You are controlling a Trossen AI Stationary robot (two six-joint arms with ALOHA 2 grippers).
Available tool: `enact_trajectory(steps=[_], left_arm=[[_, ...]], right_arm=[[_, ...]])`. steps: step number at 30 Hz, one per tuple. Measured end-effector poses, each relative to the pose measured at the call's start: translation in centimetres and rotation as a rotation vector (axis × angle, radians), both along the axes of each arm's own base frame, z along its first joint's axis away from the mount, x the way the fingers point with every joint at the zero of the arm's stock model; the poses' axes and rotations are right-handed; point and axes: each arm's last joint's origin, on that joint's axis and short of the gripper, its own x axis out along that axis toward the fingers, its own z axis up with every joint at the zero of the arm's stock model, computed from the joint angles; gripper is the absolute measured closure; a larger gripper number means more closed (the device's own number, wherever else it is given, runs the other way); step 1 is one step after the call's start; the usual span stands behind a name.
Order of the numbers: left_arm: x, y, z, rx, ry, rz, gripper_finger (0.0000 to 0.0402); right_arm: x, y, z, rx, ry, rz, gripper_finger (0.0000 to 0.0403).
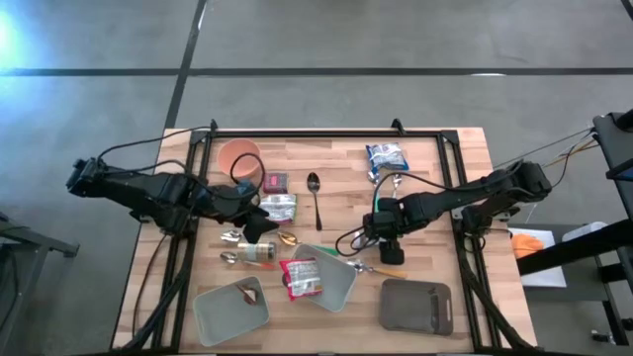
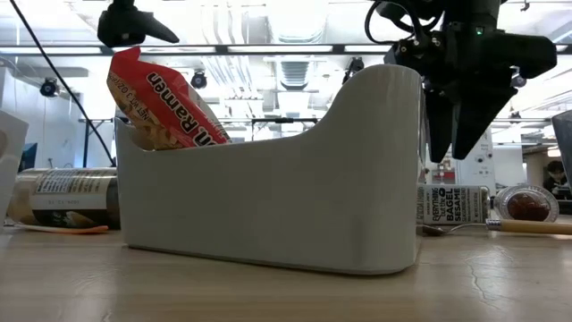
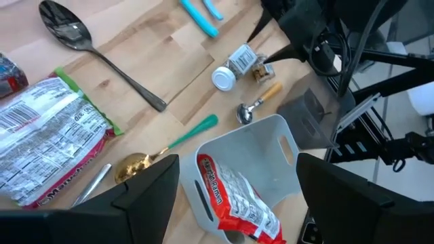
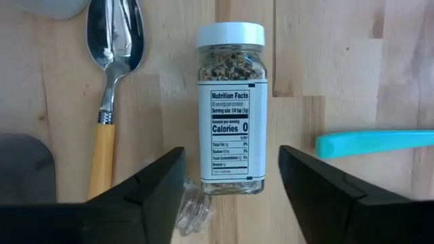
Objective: Pick & Place Food Item
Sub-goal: Put the white seasoning bottle into the left gray bin
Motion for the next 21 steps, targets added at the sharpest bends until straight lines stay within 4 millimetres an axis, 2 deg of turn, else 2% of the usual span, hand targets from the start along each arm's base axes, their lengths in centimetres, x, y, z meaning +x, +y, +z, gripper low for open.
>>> enact_trajectory(steps=[6, 9, 21], left_arm=[[0.0, 0.1, 0.0, -0.013, 0.001, 0.009, 0.0099], [0.1, 0.2, 0.0, -0.053, 0.002, 0.046, 0.0099], [0.5, 0.1, -0.5, -0.101, 0.020, 0.096, 0.0099]], right_arm=[[-0.2, 0.0, -0.5, -0.002, 0.009, -0.001, 0.0093], [-0.1, 0.0, -1.2, -0.003, 0.017, -0.001, 0.0070], [0.9, 0.1, -3.7, -0.046, 0.067, 0.015, 0.0062]])
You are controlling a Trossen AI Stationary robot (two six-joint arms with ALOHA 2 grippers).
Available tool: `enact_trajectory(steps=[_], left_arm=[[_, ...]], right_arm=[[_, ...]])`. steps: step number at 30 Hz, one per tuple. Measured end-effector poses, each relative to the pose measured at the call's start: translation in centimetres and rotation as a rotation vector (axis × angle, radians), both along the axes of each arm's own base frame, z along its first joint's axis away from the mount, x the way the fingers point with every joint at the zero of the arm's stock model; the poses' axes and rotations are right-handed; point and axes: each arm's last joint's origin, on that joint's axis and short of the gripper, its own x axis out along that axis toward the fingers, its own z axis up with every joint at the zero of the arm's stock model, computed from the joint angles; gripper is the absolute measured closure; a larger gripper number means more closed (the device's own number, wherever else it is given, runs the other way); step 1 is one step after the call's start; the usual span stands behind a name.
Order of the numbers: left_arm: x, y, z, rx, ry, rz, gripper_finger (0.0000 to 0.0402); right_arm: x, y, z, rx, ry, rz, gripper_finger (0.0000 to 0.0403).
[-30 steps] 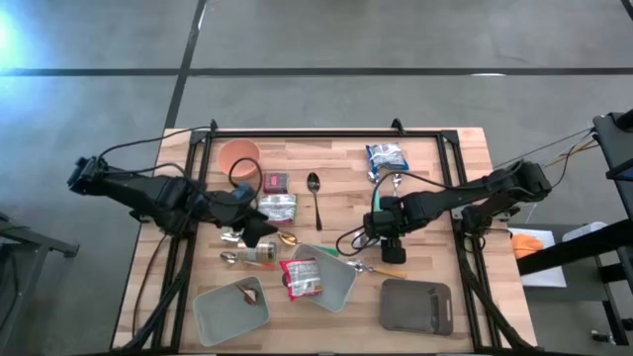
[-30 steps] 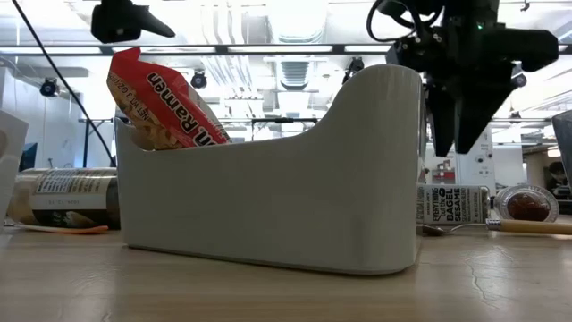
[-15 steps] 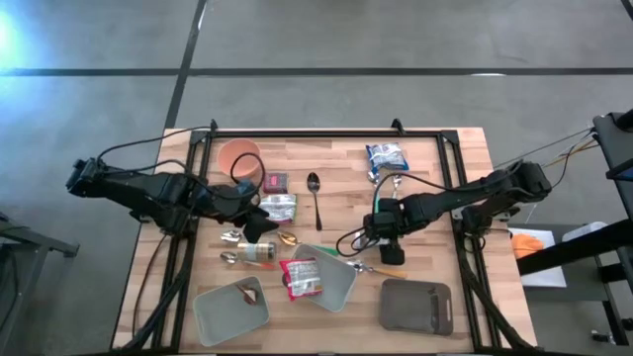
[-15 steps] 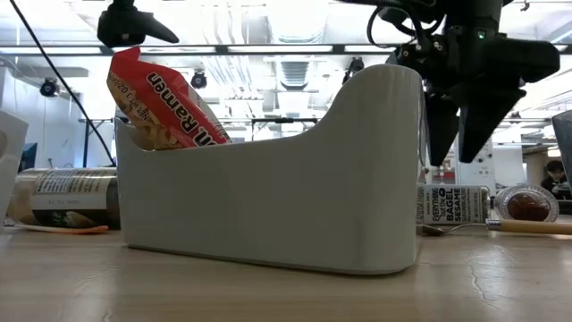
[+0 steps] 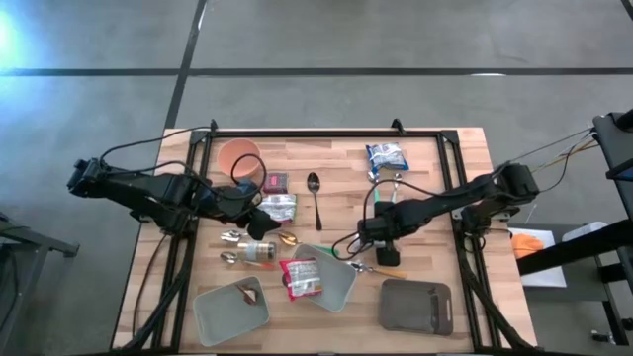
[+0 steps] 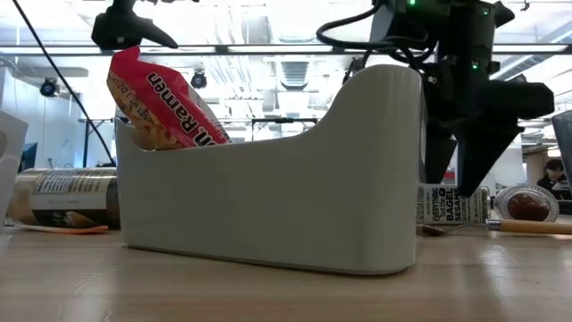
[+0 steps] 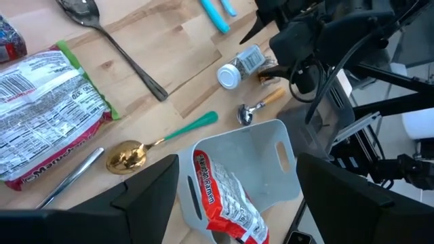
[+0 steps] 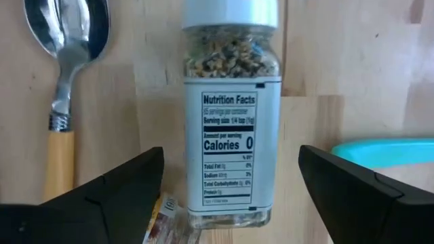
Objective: Pick & Place Food Item
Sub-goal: Put the white seasoning bottle into the left gray bin
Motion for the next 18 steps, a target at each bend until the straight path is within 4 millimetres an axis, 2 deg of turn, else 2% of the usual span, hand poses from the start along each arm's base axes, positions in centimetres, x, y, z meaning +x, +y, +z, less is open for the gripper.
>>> enact_trajectory(steps=[7, 10, 15, 18], left_arm=[[0.0, 0.0, -0.2, -0.002, 0.009, -0.005, 0.0099], [0.0, 0.0, -0.2, -0.003, 0.006, -0.006, 0.0099], [0.0, 0.0, -0.2, -0.001, 0.007, -0.008, 0.0099], [0.0, 0.0, -0.2, -0.001, 0.007, -0.008, 0.0099]], right_arm=[[0.2, 0.0, -1.1, -0.006, 0.019, 0.027, 0.0072], [0.3, 0.0, -1.1, -0.005, 0.011, 0.030, 0.0110], [0.4, 0.1, -1.3, -0.006, 0.005, 0.046, 0.0202], [0.4, 0.1, -1.4, -0.005, 0.008, 0.036, 0.0212]])
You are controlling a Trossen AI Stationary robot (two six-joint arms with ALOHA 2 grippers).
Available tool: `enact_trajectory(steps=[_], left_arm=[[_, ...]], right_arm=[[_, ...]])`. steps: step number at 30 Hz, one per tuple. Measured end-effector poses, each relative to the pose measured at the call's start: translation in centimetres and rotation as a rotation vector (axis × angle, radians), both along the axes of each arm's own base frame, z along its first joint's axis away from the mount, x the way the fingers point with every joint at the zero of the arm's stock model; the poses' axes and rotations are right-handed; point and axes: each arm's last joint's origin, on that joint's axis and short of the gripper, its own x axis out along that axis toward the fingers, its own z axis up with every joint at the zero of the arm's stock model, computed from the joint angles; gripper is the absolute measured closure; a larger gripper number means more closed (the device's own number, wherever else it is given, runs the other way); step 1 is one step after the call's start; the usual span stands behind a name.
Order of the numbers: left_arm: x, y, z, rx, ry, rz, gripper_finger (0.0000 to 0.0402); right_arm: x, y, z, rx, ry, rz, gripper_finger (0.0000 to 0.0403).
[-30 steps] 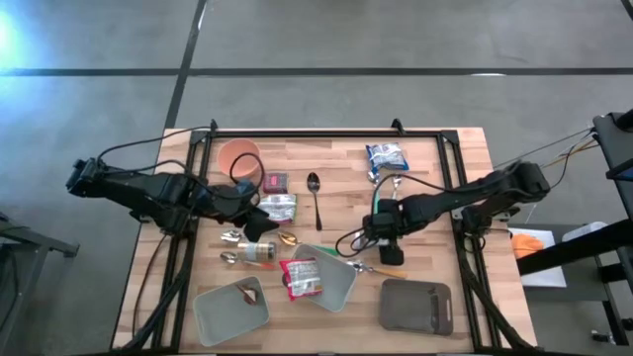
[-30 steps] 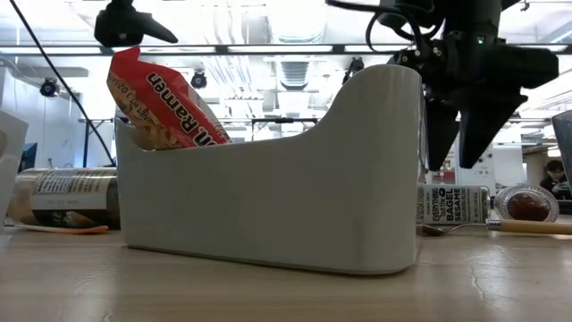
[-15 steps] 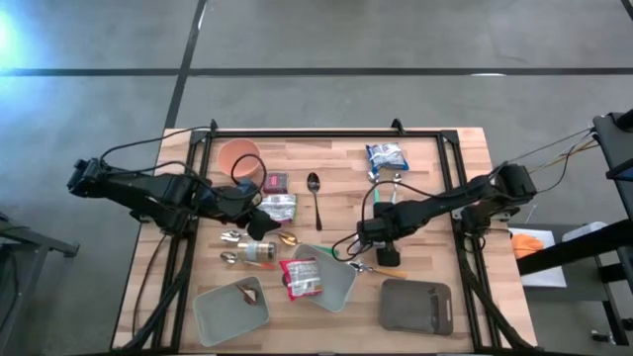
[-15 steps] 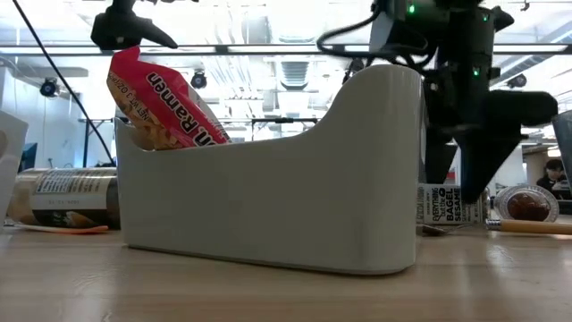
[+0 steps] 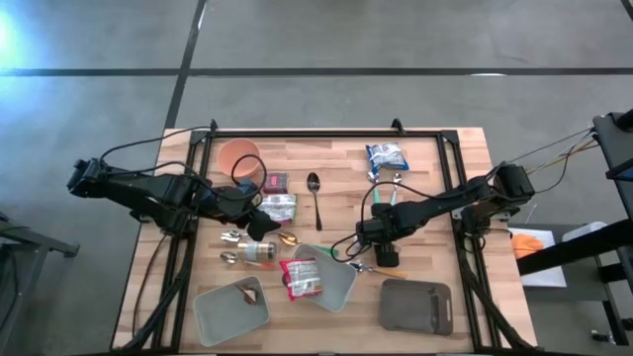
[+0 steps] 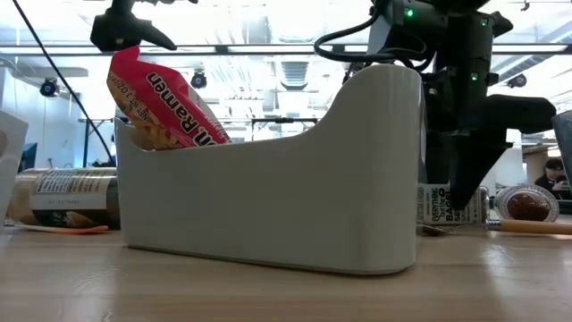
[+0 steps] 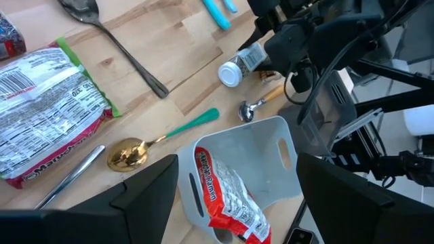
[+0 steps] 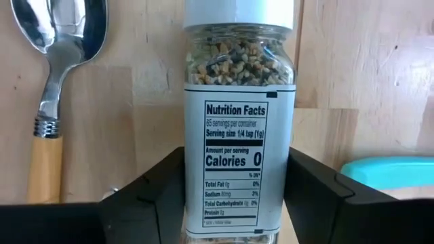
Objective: Pick & Place Food Item
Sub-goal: Put the white seasoning bottle into the left gray bin
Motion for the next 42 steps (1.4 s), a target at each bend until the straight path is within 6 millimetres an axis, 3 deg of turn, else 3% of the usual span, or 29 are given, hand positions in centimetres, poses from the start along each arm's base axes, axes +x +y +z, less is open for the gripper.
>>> enact_trajectory(steps=[11, 16, 20, 25, 34, 42], left_arm=[[0.0, 0.0, 0.0, 0.071, 0.002, -0.065, 0.0099], [0.2, -0.1, 0.3, 0.165, -0.036, -0.152, 0.0099], [1.0, -0.3, 1.4, 0.291, -0.175, -0.252, 0.0099], [1.7, -0.4, 2.6, 0.490, -0.315, -0.367, 0.0099], [2.0, -1.0, 3.6, 0.857, -0.412, -0.566, 0.0099], [1.9, -1.6, 3.8, 1.132, -0.399, -0.701, 0.0099]], right_arm=[[-0.3, -0.1, 1.2, 0.028, -0.037, -0.081, 0.0212], [-0.1, 0.0, 4.0, 0.093, -0.141, -0.117, 0.0212], [0.6, 0.2, 7.1, 0.143, -0.253, -0.138, 0.0212], [2.3, 0.4, 11.0, 0.178, -0.382, -0.144, 0.0212], [3.8, 0.6, 17.6, 0.234, -0.594, -0.141, 0.0212], [4.6, 0.9, 19.9, 0.321, -0.685, -0.127, 0.0212]])
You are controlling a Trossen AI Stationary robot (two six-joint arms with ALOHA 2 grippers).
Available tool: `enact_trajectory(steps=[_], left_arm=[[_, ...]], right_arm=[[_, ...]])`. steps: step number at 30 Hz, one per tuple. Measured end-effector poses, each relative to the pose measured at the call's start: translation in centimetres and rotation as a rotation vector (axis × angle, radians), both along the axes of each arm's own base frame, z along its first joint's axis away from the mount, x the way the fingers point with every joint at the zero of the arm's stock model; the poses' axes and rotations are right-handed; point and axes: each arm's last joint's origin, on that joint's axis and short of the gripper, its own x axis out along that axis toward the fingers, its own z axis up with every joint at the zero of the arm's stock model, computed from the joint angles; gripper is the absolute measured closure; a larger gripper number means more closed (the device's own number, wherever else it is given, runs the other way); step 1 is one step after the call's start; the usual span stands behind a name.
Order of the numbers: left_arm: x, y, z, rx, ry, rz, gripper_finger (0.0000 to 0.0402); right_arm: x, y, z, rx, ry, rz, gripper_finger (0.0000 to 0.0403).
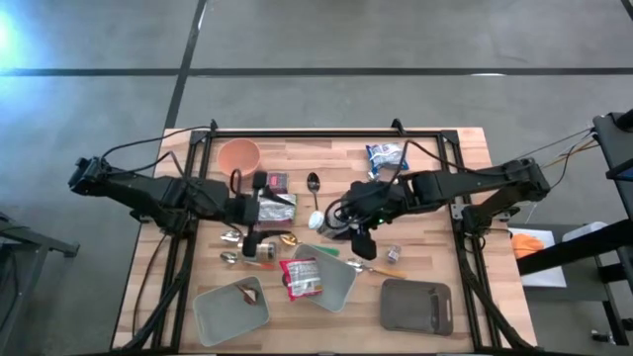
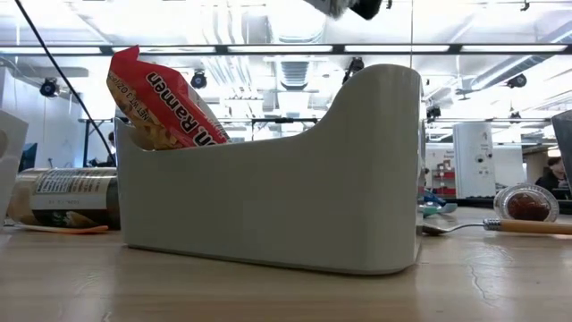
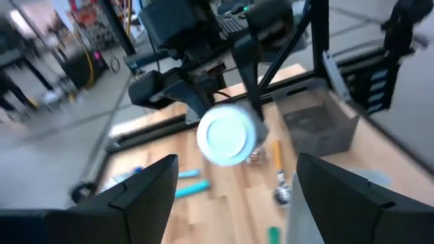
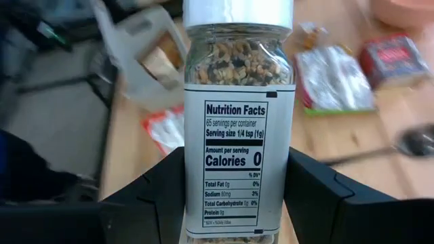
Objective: Pick & Place Food Item
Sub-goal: Put the white seasoning bottle into the left gray bin
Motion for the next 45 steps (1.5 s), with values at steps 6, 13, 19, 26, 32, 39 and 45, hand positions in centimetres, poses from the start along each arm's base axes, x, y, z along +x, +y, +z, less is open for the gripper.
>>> enact_trajectory(steps=[6, 13, 19, 26, 32, 39, 45], left_arm=[[-0.1, -0.3, 0.0, 0.178, -0.007, -0.035, 0.0099], [0.5, -0.6, -0.4, 0.197, -0.005, -0.062, 0.0099], [1.8, -1.3, -1.6, 0.218, 0.041, -0.104, 0.0099], [2.1, -1.6, -1.2, 0.197, -0.004, -0.116, 0.0099], [2.5, -1.9, -1.8, 0.182, 0.018, -0.172, 0.0099], [3.0, -2.2, -2.4, 0.175, 0.041, -0.229, 0.0099], [3.2, -2.3, -2.3, 0.193, 0.021, -0.244, 0.0100]], right_arm=[[1.2, -0.4, -0.2, 0.133, -0.037, 0.011, 0.0212], [2.3, -0.9, -0.7, 0.211, -0.041, 0.025, 0.0212], [3.5, -1.2, -1.0, 0.263, -0.039, 0.044, 0.0212], [4.1, -1.2, -1.6, 0.288, -0.021, 0.071, 0.0212], [4.1, -1.2, -1.2, 0.313, -0.028, 0.106, 0.0212], [4.1, -0.9, -1.1, 0.359, -0.034, 0.173, 0.0212], [4.1, -0.9, -1.1, 0.383, -0.021, 0.181, 0.0212]])
